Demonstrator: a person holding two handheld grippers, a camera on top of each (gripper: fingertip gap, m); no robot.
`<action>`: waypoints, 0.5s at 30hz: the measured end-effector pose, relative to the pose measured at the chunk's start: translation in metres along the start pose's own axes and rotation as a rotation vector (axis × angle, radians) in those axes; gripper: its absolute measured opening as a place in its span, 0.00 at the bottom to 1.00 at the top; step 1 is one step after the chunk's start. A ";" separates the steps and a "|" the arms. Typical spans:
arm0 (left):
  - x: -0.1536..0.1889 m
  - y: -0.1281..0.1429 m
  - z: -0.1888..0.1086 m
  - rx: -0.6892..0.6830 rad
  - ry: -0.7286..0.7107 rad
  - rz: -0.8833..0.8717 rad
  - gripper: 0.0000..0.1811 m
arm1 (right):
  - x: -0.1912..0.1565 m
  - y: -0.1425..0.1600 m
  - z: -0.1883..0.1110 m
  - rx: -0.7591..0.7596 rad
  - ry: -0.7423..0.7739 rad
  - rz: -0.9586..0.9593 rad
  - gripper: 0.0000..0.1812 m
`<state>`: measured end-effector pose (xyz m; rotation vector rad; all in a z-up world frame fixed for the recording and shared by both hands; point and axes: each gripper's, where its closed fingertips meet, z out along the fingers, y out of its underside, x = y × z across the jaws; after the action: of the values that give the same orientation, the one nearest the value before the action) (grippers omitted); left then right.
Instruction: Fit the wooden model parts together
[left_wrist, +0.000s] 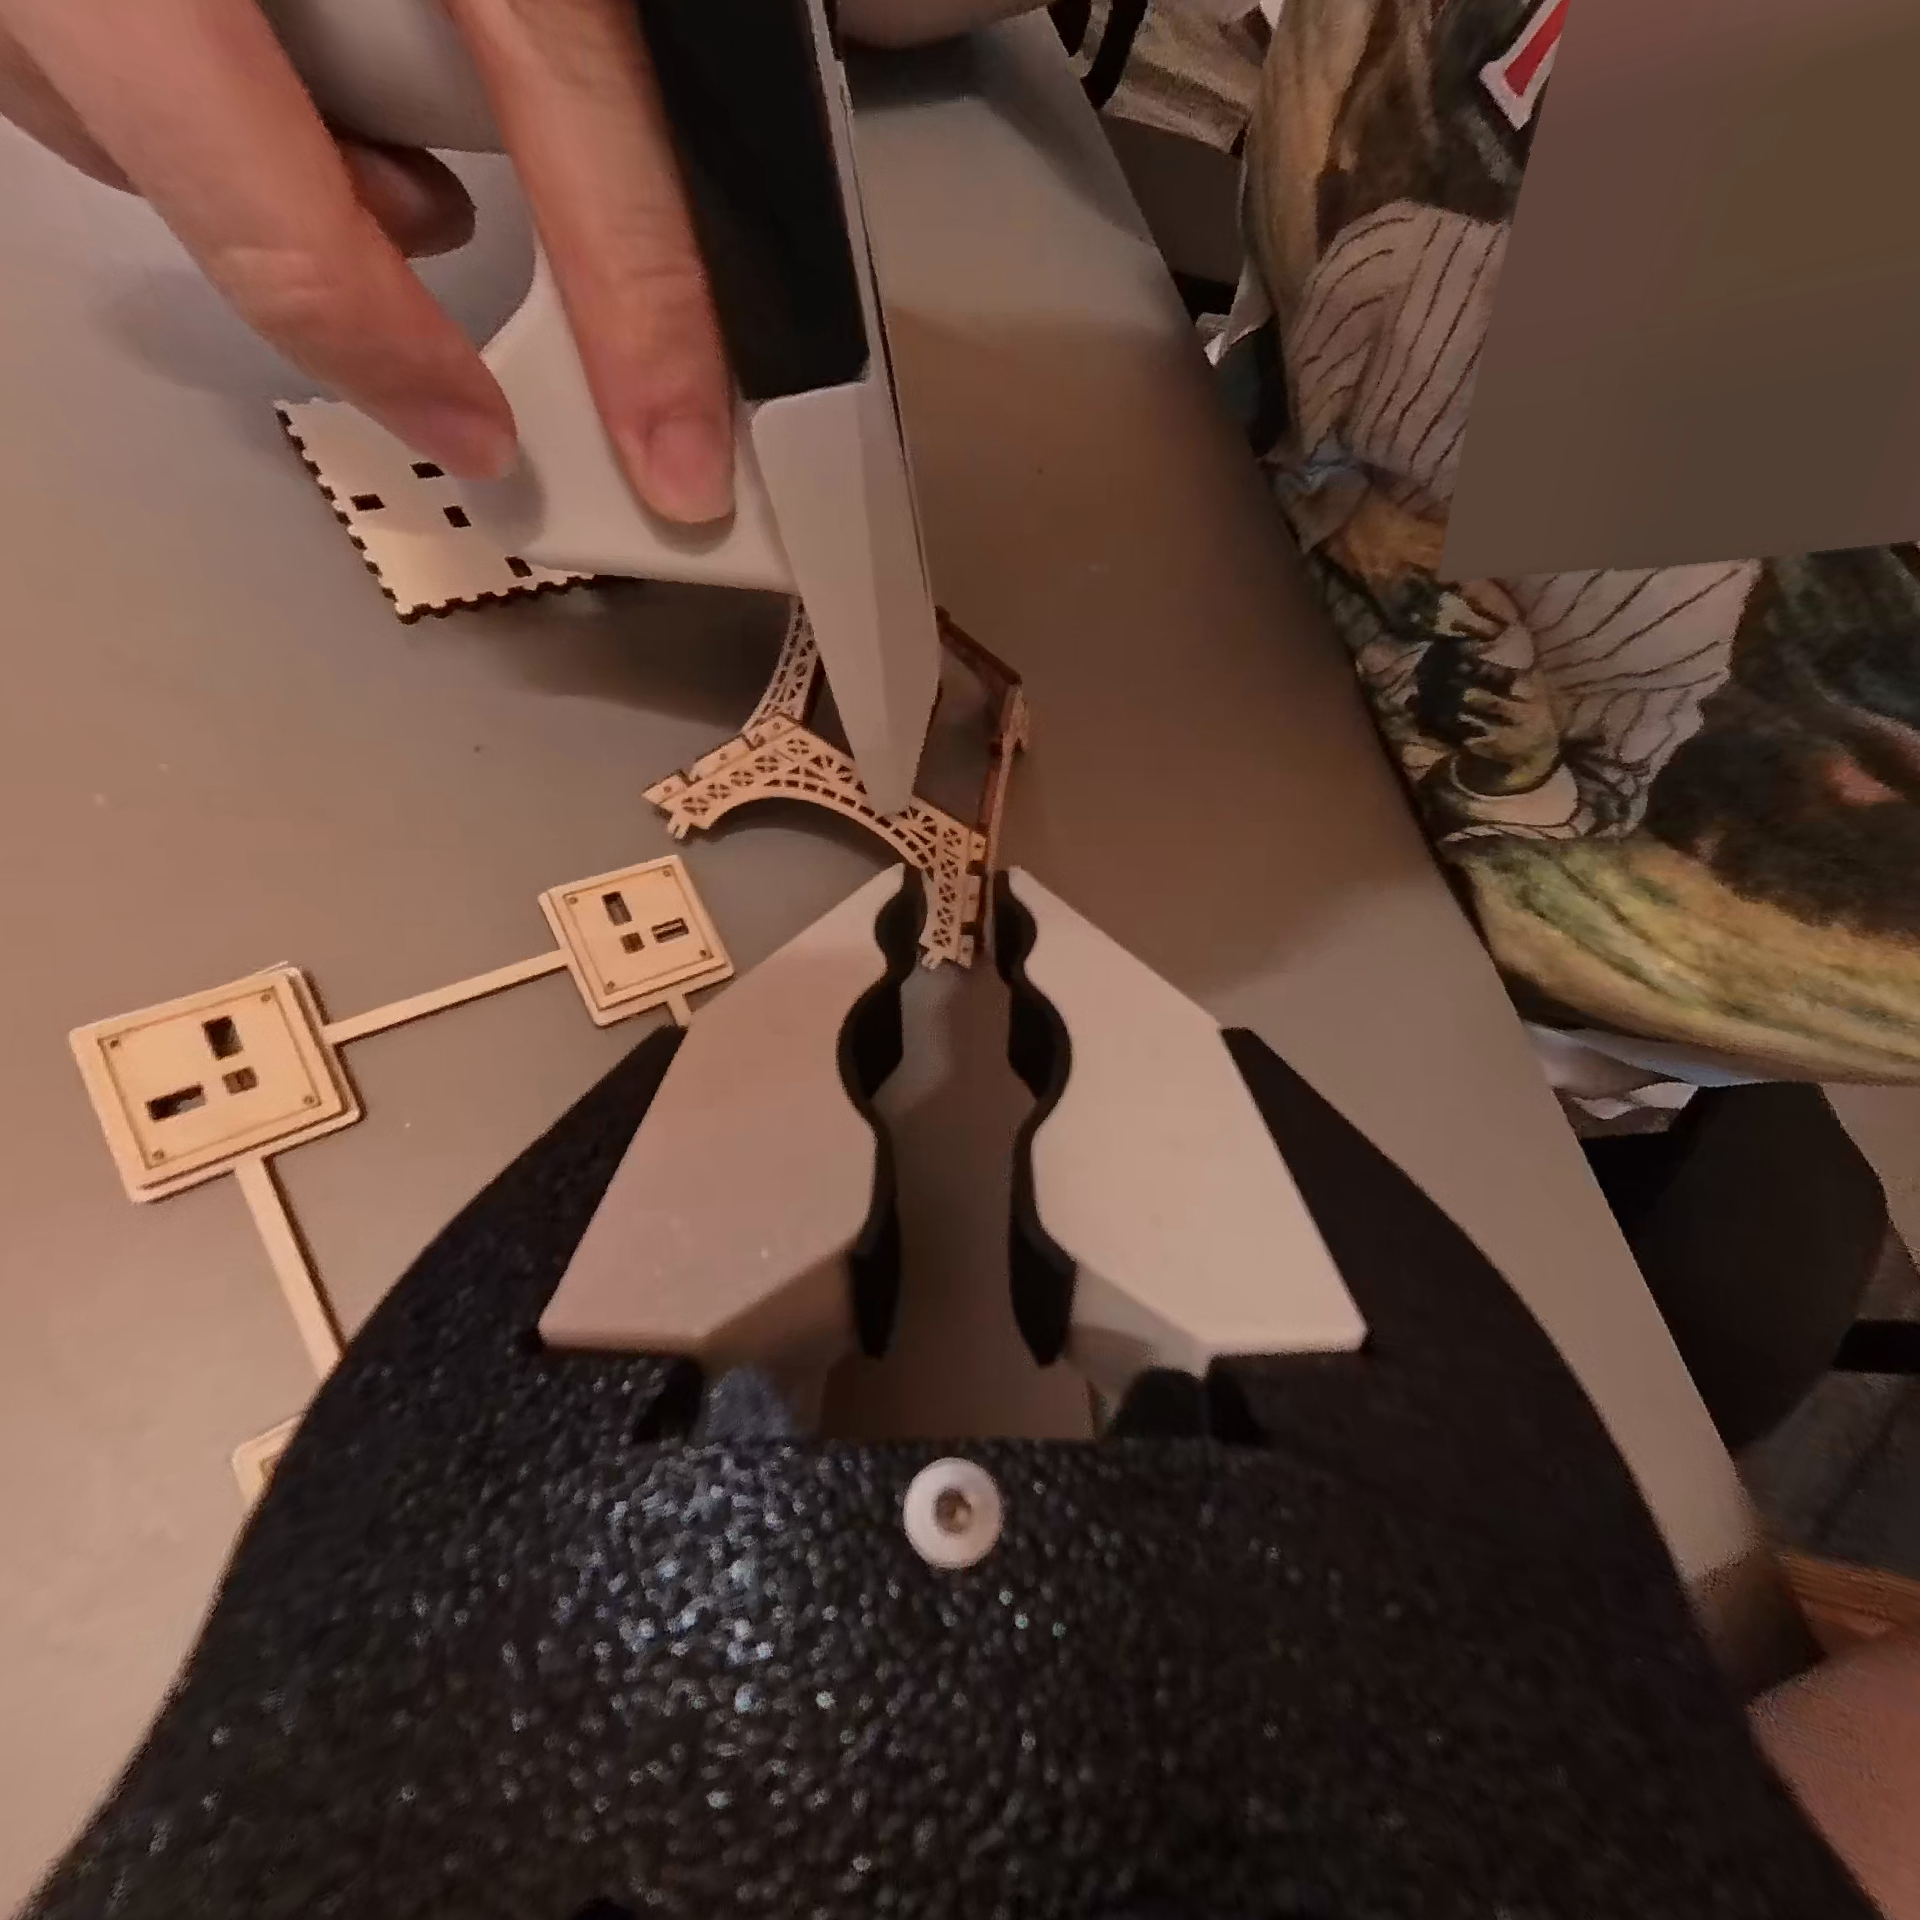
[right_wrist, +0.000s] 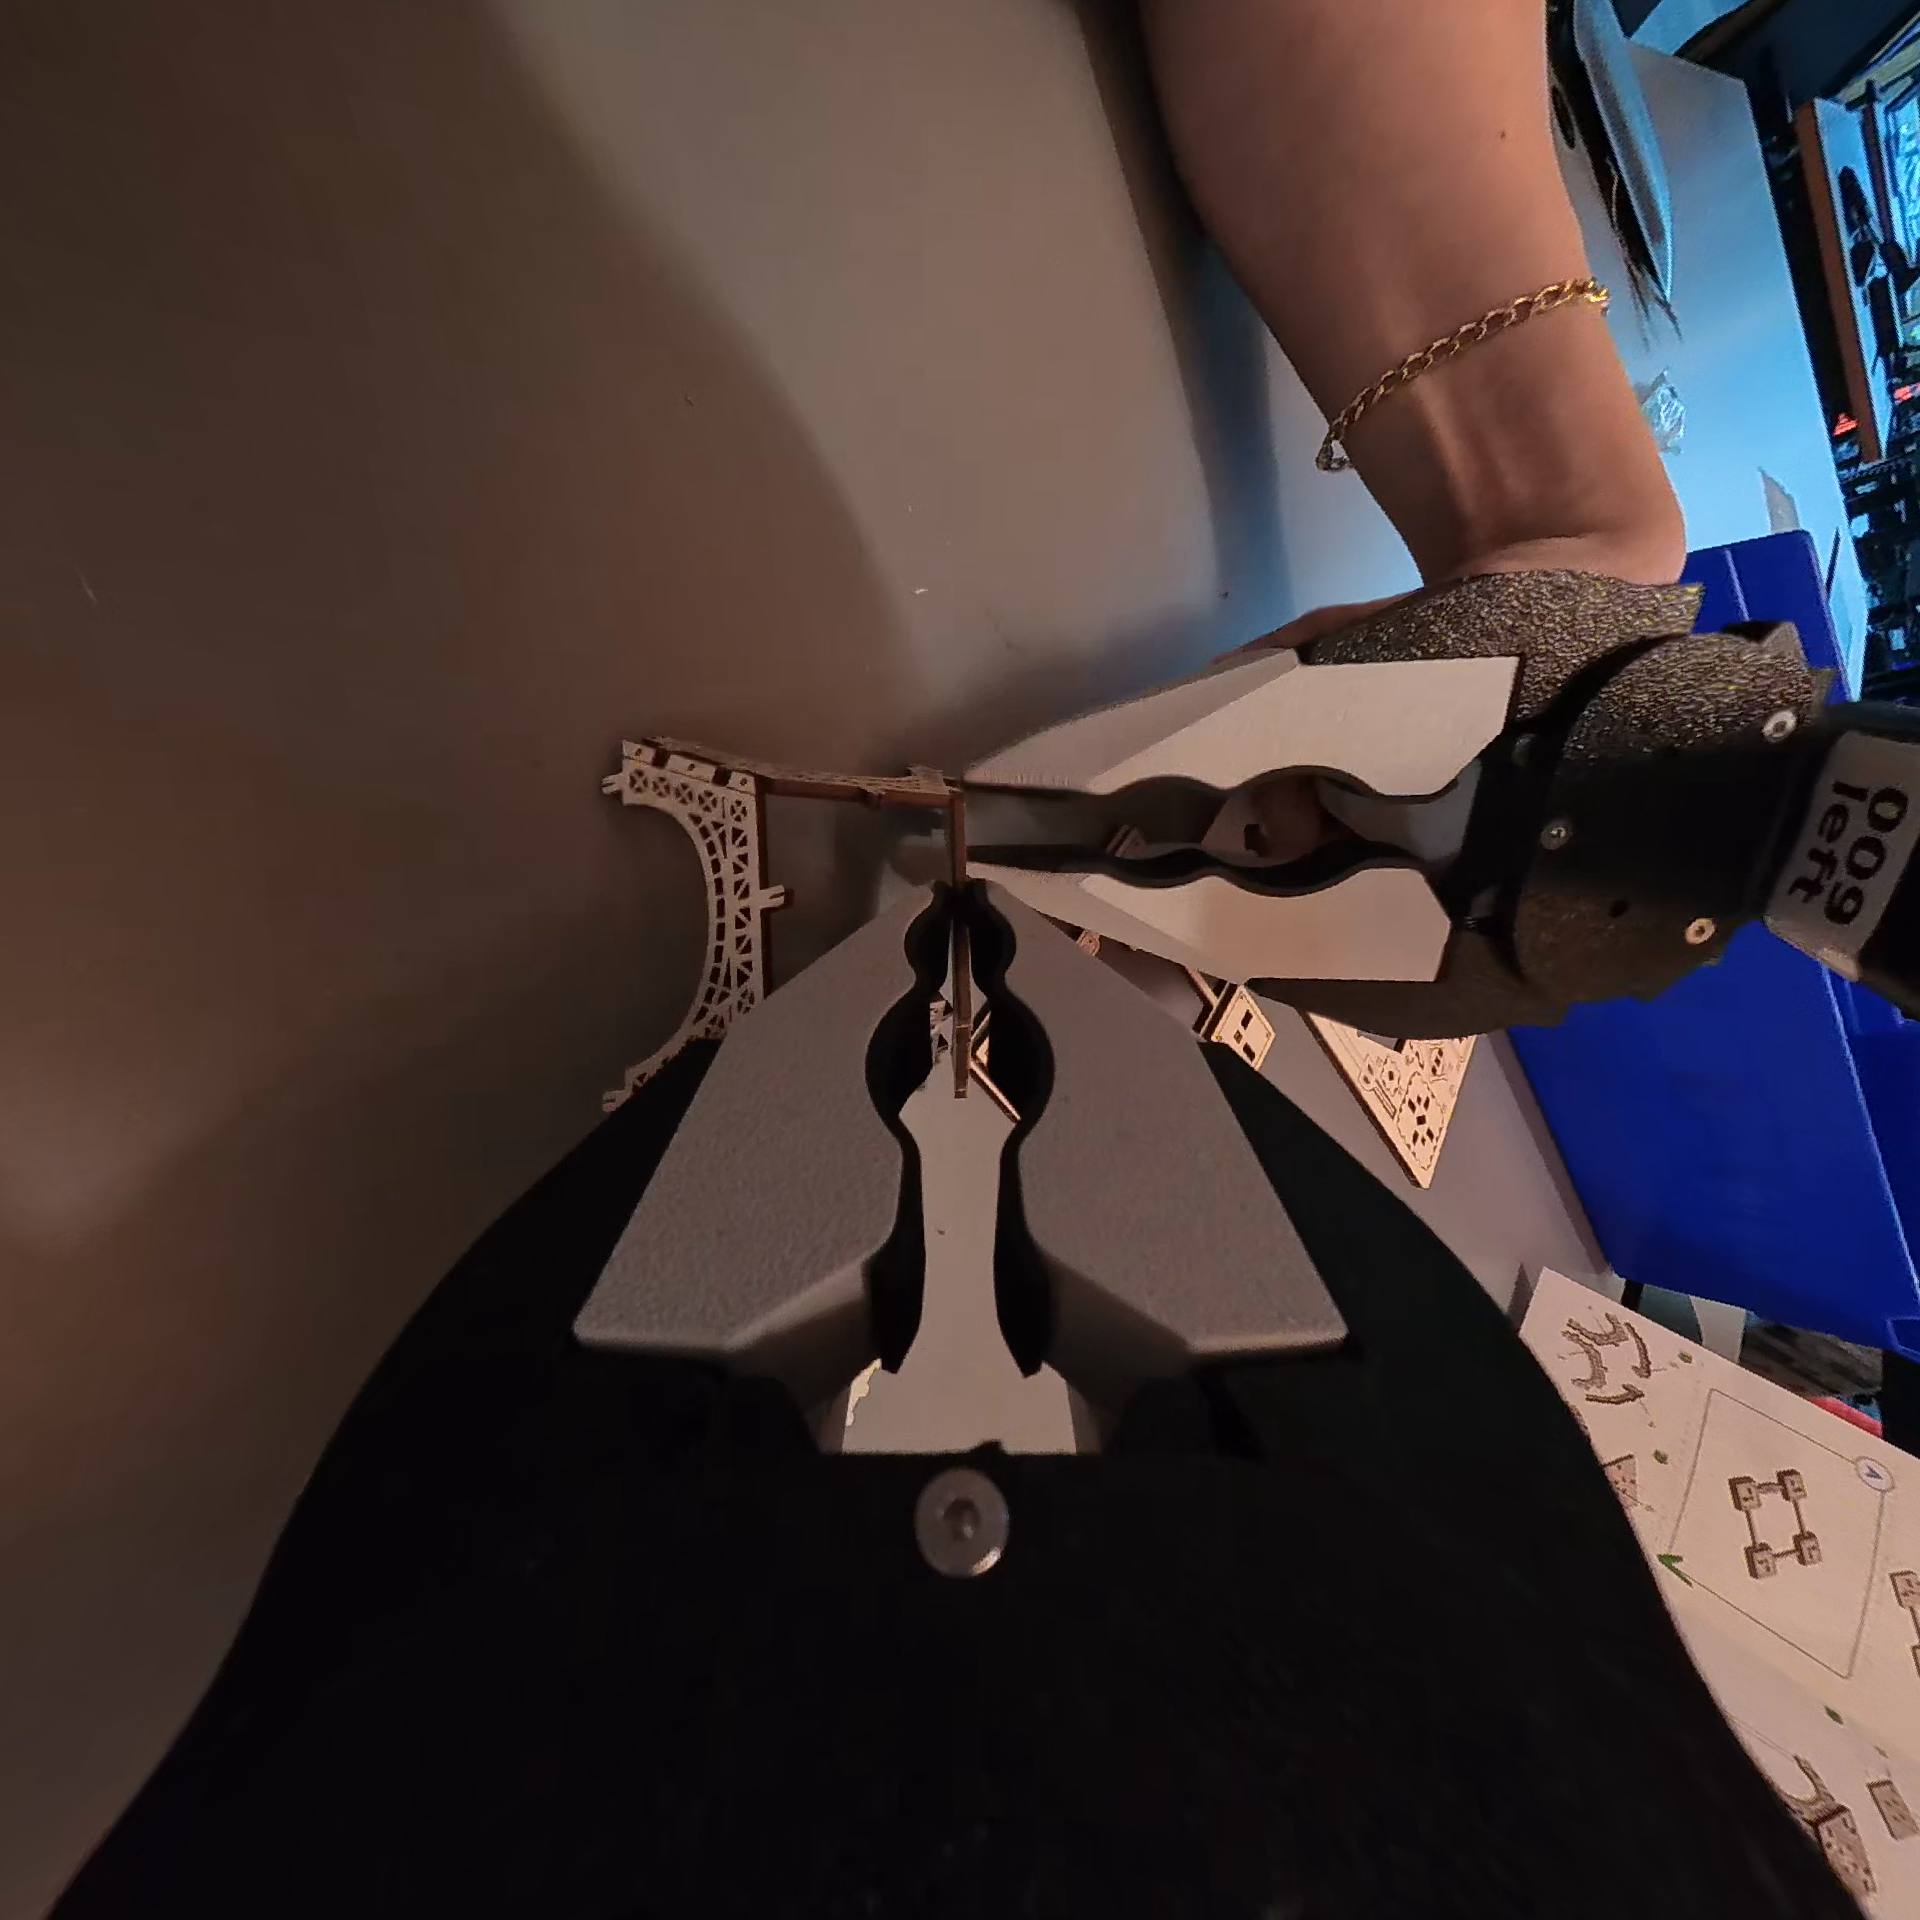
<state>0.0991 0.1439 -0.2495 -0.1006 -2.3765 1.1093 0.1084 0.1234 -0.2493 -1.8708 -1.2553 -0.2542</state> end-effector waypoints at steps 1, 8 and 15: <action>0.001 0.000 0.000 0.001 0.008 0.002 0.08 | 0.000 0.001 0.000 -0.004 0.001 -0.003 0.00; -0.001 -0.004 0.002 0.016 -0.014 -0.003 0.12 | 0.002 0.002 -0.001 -0.010 0.008 -0.004 0.00; -0.003 0.000 0.005 -0.023 -0.035 0.024 0.07 | 0.003 0.002 -0.002 -0.013 0.004 -0.003 0.00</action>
<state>0.0992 0.1398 -0.2537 -0.1189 -2.4254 1.1042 0.1126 0.1233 -0.2473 -1.8787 -1.2571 -0.2682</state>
